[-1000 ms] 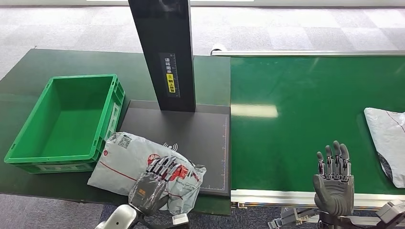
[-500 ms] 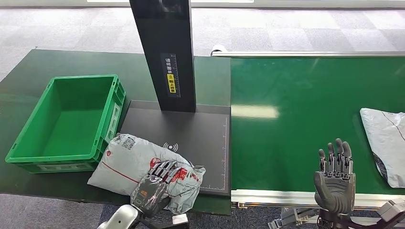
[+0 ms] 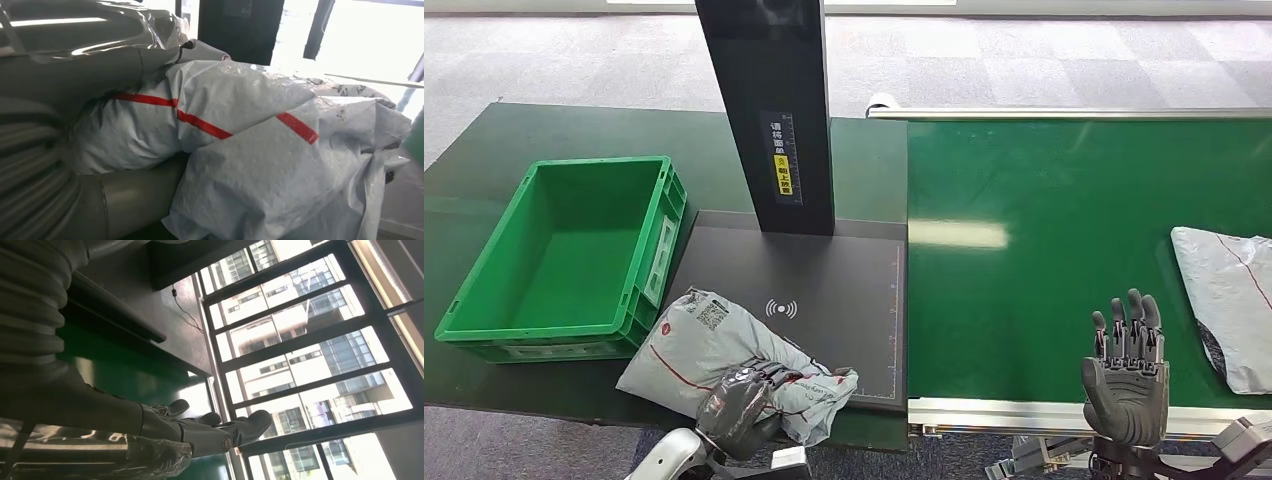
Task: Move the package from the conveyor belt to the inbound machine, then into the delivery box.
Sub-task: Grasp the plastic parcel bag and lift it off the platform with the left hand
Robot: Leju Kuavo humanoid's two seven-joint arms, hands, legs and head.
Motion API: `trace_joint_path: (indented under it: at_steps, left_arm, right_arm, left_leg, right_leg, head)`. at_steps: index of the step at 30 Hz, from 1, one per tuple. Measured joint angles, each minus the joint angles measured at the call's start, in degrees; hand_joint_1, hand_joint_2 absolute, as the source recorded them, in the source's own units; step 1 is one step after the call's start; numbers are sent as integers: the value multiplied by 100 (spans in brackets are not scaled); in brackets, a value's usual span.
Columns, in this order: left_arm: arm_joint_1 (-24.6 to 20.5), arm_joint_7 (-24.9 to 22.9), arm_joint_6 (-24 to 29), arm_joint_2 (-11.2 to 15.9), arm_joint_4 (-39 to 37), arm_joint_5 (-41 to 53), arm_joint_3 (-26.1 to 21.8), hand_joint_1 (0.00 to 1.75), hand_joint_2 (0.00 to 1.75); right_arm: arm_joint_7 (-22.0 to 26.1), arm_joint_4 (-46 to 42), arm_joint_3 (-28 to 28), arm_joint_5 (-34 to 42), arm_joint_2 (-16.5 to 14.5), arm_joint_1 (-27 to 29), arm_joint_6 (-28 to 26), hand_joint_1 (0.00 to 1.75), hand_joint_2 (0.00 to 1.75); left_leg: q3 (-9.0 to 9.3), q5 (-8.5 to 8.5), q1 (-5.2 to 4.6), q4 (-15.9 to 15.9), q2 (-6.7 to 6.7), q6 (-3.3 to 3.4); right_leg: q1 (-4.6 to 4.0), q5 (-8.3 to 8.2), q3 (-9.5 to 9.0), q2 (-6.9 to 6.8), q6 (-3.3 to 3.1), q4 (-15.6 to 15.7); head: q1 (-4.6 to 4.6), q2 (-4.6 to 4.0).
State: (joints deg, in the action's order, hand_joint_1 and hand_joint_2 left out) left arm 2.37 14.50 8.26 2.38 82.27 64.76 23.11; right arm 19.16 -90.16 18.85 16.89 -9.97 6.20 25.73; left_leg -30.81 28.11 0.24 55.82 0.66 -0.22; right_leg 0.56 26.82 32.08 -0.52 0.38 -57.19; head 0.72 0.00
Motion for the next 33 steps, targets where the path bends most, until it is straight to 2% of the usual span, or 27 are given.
trace_joint_path:
  at_steps: [2,6,8,15,20,22,24,27,30,33]
  left_arm:
    - [69,205,-231,47,137,-513,-1,175,175]
    - [276,786,-1075,236,567,-2016,-2,175,175]
    - [370,910,-1294,346,780,-2396,-2,175,175]
    - [500,981,-1369,550,1114,-2550,-3,174,175]
    - [417,1827,-985,699,1644,-3393,-241,175,175]
    - [162,1891,-1062,728,2046,-3576,-579,175,175]
    - [-274,1873,-1013,731,2325,-3493,-979,175,175]
    - [-1227,1608,-438,798,2398,-2838,-1526,175,175]
    - [-2304,1026,141,1094,2184,-1932,-1942,175,175]
    - [-3217,551,289,1471,1741,-1466,-2214,175,175]
  right_arm:
    - [6,0,-1,4,10,3,-6,0,175]
    - [17,0,6,17,22,11,-13,0,175]
    - [20,0,12,22,23,13,-12,0,175]
    - [24,0,21,31,25,15,-11,0,175]
    - [93,-30,54,58,8,64,-21,0,175]
    - [105,-79,81,63,-30,103,53,0,175]
    - [122,-112,90,45,-73,117,120,0,175]
    - [199,-94,-1,13,-104,70,130,0,175]
    - [245,30,-211,73,-71,-104,32,0,175]
    - [197,233,-435,188,4,-378,-112,0,175]
  left_leg:
    - [-2,0,0,0,0,0]
    - [-6,0,0,0,1,0]
    - [-9,0,1,0,1,0]
    - [-11,0,1,0,1,0]
    - [-15,-2,2,1,-2,-2]
    - [-16,-4,5,1,-6,-4]
    - [-16,-9,10,1,-9,-8]
    - [-17,-22,17,1,-14,-15]
    - [-19,-33,23,0,-6,-24]
    - [-16,-36,26,1,2,-28]
  right_leg:
    - [0,0,3,0,0,0]
    - [-1,1,11,1,-1,0]
    - [-1,1,15,1,-1,0]
    - [-1,1,17,1,-2,0]
    - [-3,1,23,-3,-2,0]
    - [-5,0,23,-6,-3,-1]
    - [-8,-2,21,-6,-5,-2]
    - [-15,-11,18,-7,-16,-4]
    - [-21,-21,20,-4,-28,-6]
    - [-23,-26,26,1,-34,-8]
  head:
    - [0,0]
    - [0,0]
    - [1,0]
    - [-1,0]
    - [-1,0]
    - [1,0]
    - [-1,0]
    - [-2,0]
    - [-1,0]
    - [0,0]
